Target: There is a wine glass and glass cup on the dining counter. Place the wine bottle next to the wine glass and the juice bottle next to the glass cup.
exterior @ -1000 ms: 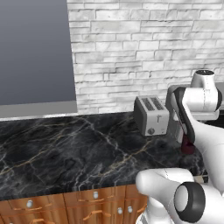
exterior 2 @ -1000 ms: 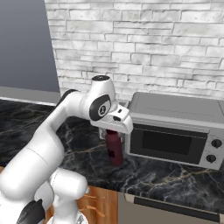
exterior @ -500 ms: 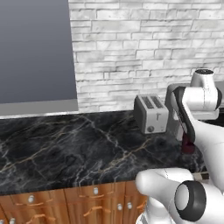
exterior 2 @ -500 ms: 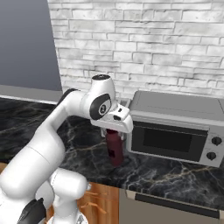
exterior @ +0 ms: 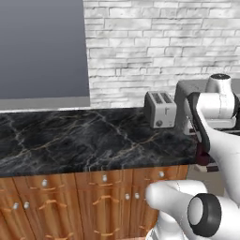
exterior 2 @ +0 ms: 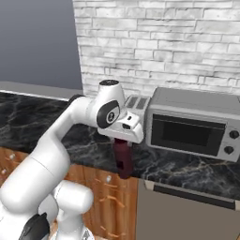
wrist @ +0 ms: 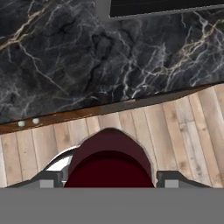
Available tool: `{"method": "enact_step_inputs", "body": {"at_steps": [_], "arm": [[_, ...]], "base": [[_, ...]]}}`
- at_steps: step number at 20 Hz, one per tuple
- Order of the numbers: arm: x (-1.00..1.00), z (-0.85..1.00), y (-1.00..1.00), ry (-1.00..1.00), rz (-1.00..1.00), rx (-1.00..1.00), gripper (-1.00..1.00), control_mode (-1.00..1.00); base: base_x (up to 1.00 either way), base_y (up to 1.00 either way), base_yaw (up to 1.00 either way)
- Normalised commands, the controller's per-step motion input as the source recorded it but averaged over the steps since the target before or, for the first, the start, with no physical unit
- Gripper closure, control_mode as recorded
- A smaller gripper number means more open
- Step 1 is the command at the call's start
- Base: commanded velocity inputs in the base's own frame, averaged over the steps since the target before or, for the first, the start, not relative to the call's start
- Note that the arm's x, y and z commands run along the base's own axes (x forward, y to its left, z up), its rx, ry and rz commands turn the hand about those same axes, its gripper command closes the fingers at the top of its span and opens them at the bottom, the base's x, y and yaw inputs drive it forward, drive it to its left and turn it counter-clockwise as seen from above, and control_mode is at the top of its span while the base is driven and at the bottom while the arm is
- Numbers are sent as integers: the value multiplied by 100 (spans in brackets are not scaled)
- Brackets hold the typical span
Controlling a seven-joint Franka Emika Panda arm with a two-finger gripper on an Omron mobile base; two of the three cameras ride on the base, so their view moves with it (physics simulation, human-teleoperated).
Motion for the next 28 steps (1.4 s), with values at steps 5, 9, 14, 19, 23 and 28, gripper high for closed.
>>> {"method": "enact_step_inputs", "body": {"at_steps": [5,9,14,19,23,28], "arm": [[0,0,0,0,0,0,100,100],[0,0,0,0,0,0,100,100],[0,0,0,0,0,0,100,100],[0,0,0,0,0,0,100,100],[0,0,0,0,0,0,100,100],[0,0,0,0,0,0,100,100]], "base": [[-33,22,58],[-13,16,91],[-12,13,97],[-7,9,100],[-1,5,100],[1,0,100]]}}
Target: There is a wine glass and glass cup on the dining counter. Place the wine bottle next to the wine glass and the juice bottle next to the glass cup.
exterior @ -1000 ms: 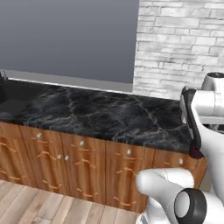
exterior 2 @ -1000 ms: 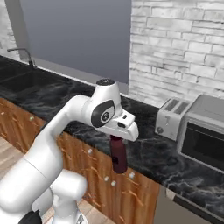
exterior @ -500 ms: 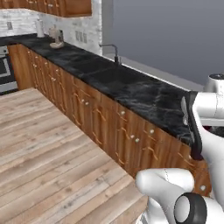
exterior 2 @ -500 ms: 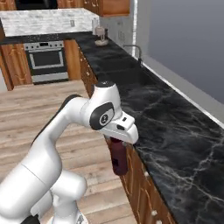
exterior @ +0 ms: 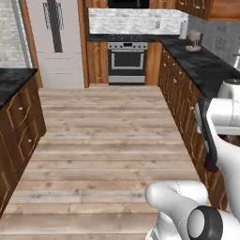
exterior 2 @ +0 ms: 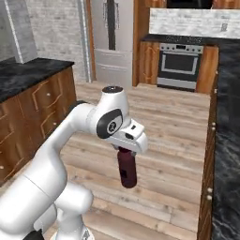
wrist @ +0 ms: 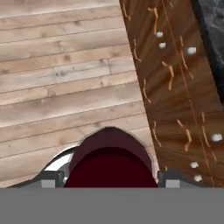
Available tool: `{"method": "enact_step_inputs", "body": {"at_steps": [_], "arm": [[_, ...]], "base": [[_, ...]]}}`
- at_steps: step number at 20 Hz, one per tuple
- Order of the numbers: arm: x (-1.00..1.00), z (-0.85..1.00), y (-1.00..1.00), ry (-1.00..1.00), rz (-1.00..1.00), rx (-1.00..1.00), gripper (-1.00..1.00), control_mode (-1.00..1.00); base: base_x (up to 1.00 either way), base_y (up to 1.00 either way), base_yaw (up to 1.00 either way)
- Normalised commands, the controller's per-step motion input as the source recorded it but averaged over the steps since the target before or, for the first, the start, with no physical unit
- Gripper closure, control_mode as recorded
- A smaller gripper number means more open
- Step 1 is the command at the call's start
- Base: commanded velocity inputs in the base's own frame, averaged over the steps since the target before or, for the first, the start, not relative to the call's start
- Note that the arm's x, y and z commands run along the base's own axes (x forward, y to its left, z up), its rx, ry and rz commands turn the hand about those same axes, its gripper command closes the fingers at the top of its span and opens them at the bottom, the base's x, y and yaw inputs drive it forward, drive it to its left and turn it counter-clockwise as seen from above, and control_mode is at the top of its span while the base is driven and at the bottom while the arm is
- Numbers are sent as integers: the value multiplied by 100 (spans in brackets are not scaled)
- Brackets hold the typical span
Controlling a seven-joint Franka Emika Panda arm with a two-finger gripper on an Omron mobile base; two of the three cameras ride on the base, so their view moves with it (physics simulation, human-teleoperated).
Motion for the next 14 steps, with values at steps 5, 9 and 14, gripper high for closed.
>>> {"method": "enact_step_inputs", "body": {"at_steps": [5,9,14], "arm": [[0,0,0,0,0,0,100,100],[0,0,0,0,0,0,100,100],[0,0,0,0,0,0,100,100]], "base": [[23,-1,88],[50,-14,57],[63,-25,34]]}}
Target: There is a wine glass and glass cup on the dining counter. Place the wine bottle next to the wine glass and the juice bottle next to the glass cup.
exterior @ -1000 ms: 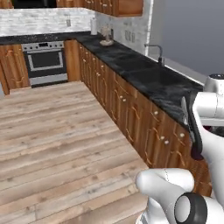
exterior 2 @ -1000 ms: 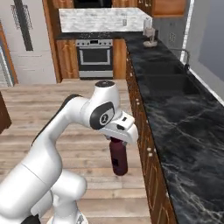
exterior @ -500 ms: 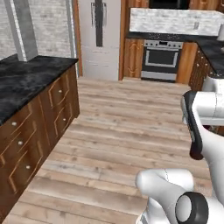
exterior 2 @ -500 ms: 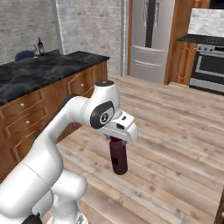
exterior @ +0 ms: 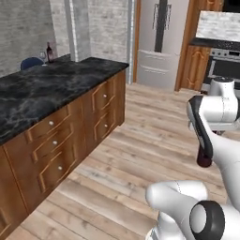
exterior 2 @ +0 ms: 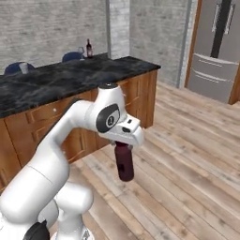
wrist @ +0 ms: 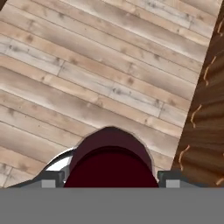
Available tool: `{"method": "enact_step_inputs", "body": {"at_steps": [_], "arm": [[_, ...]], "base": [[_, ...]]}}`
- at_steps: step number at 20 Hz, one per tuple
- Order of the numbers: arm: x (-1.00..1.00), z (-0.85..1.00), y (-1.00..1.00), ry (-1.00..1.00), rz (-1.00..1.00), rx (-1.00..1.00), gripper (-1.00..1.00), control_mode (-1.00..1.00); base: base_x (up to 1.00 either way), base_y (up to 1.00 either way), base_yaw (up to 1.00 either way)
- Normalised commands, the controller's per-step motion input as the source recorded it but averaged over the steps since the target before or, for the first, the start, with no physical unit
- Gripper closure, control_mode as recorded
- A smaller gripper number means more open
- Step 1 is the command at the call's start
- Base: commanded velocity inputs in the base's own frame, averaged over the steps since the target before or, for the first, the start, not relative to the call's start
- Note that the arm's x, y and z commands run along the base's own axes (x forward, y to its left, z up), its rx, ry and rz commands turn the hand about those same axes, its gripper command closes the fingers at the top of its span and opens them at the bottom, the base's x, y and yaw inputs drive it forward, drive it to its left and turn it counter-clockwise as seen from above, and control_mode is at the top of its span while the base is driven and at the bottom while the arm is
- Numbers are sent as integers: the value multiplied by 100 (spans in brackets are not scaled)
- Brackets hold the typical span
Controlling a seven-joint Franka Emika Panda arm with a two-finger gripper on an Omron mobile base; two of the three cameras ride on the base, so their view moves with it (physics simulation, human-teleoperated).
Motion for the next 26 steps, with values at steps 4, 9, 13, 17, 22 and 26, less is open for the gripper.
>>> {"method": "enact_step_inputs", "body": {"at_steps": [4,9,13,17,22,26], "arm": [[0,0,0,0,0,0,100,100],[0,0,0,0,0,0,100,100],[0,0,0,0,0,0,100,100],[0,0,0,0,0,0,100,100],[0,0,0,0,0,0,100,100],[0,0,0,0,0,0,100,100]], "base": [[63,-28,27],[64,-28,28],[62,-27,29],[60,-27,30],[56,-28,31],[55,-30,28]]}}
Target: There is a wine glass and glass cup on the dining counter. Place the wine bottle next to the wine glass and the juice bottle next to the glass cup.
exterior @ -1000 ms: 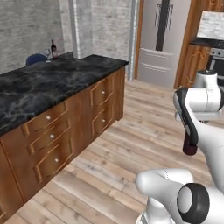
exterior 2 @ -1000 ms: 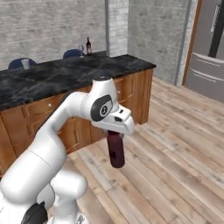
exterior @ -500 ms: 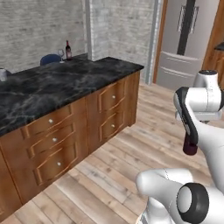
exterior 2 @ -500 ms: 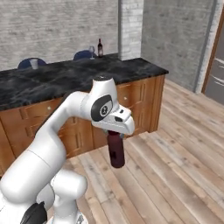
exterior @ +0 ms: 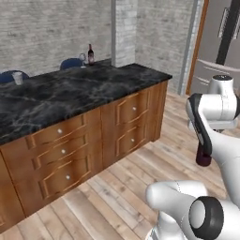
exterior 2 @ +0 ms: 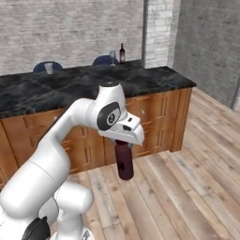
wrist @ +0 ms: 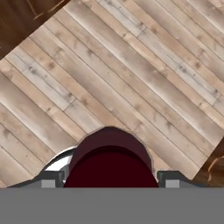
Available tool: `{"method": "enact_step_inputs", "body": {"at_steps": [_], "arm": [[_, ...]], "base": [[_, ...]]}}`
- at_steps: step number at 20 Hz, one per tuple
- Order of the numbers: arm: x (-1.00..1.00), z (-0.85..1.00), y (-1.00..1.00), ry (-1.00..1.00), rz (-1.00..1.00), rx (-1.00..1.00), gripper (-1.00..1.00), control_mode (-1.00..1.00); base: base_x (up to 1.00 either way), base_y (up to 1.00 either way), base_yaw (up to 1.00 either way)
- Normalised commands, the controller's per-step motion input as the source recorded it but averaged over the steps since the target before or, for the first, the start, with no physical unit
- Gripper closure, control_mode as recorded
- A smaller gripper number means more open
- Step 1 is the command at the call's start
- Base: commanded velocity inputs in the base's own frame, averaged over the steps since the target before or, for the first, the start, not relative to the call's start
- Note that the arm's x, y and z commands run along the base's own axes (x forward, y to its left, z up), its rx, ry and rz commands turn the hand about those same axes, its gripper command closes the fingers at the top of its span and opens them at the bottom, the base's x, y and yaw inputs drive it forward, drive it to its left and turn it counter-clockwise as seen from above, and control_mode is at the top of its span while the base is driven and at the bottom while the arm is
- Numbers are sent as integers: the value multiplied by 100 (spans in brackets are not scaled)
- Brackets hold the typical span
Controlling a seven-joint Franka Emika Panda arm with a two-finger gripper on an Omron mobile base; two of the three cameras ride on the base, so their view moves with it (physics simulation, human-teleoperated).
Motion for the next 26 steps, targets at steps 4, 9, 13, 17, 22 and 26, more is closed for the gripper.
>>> {"method": "enact_step_inputs", "body": {"at_steps": [4,9,13,17,22,26], "arm": [[0,0,0,0,0,0,100,100],[0,0,0,0,0,0,100,100],[0,0,0,0,0,0,100,100],[0,0,0,0,0,0,100,100],[0,0,0,0,0,0,100,100],[0,0,0,0,0,0,100,100]], "base": [[56,-34,22],[51,-49,6],[52,-55,0],[53,-55,0],[52,-55,0],[53,-54,0]]}}
